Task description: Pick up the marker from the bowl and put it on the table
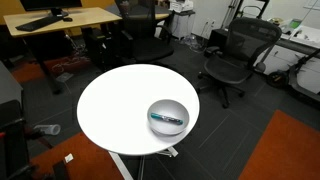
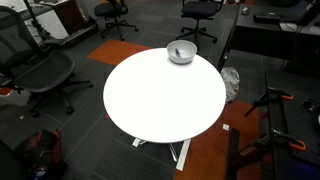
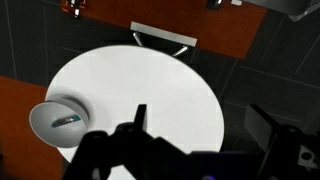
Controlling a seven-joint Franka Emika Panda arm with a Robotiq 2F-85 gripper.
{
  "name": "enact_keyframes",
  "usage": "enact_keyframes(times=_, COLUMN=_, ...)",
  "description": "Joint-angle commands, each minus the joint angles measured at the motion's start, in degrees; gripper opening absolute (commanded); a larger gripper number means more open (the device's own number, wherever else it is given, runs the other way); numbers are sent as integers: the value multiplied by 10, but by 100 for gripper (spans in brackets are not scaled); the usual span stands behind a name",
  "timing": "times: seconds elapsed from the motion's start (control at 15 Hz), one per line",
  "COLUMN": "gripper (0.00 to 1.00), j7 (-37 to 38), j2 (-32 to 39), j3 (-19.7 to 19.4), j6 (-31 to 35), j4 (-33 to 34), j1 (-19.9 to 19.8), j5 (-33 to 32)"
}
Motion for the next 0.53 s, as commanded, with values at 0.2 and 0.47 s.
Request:
enact_keyframes(times=0.2, gripper=100, j7=1, j2=2, j3=-1, j6=-2, j4=1, j1=2, j5=-1)
enact_keyframes(times=0.47, gripper=100, j7=6, j2=12, j3=-9, j6=25, j4=11, j1=-11, j5=-3)
